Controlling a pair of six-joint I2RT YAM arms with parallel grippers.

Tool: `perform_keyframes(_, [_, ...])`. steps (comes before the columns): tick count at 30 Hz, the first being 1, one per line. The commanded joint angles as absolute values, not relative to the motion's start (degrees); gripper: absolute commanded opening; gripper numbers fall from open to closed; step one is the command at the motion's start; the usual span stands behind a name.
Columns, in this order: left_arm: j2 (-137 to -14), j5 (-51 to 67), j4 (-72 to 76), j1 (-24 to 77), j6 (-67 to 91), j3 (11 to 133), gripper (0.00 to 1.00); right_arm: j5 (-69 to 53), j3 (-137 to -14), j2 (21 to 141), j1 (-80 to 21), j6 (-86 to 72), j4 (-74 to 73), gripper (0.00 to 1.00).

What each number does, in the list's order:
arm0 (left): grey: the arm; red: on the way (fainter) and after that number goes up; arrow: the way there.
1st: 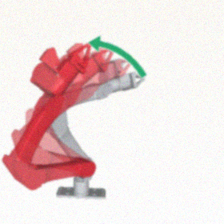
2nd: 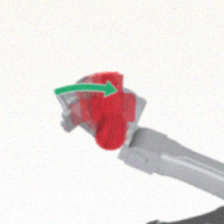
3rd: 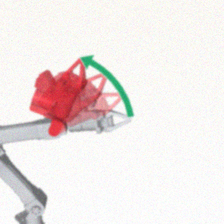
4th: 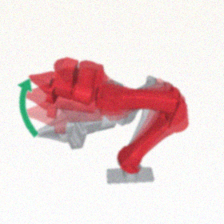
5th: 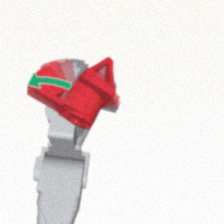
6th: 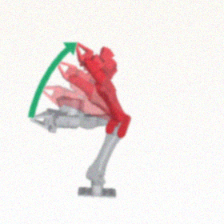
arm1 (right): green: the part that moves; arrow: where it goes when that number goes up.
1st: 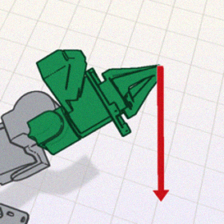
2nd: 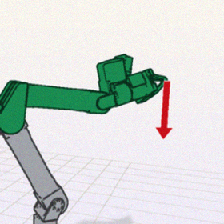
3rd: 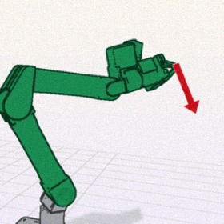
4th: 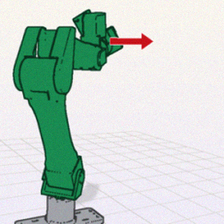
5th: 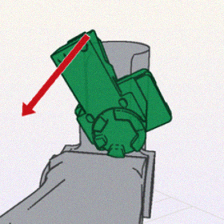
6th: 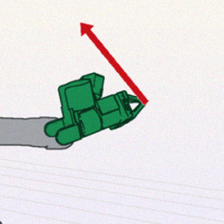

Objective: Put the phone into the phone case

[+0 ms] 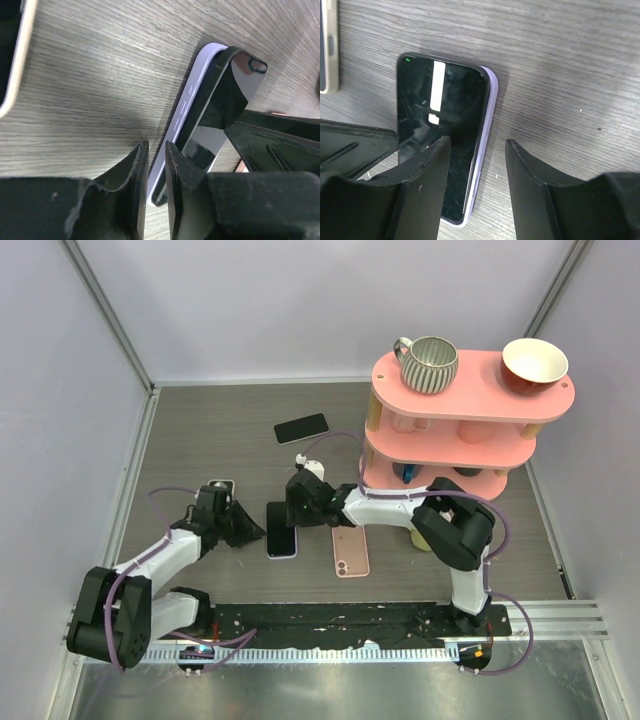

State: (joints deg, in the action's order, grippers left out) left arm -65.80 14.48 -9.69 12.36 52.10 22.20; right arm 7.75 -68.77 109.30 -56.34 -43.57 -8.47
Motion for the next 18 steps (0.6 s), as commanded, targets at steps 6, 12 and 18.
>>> perform_keyframes(6, [-59.6, 3.0, -12.9, 14.7, 54.3, 23.9, 0.31, 7.6, -65.7, 110.0, -55.9, -42.0, -4.1, 0.38])
perform_keyframes(12, [-57.1, 1.7, -14.1, 14.6, 53.6, 27.0, 0.48, 7.8, -62.5, 110.1, -55.6, -42.4, -2.0, 0.22])
perform_keyframes(18, [-62.2, 5.8, -12.2, 14.6, 51.3, 27.8, 0.50, 6.8, -58.8, 109.8, -55.3, -42.5, 1.4, 0.15])
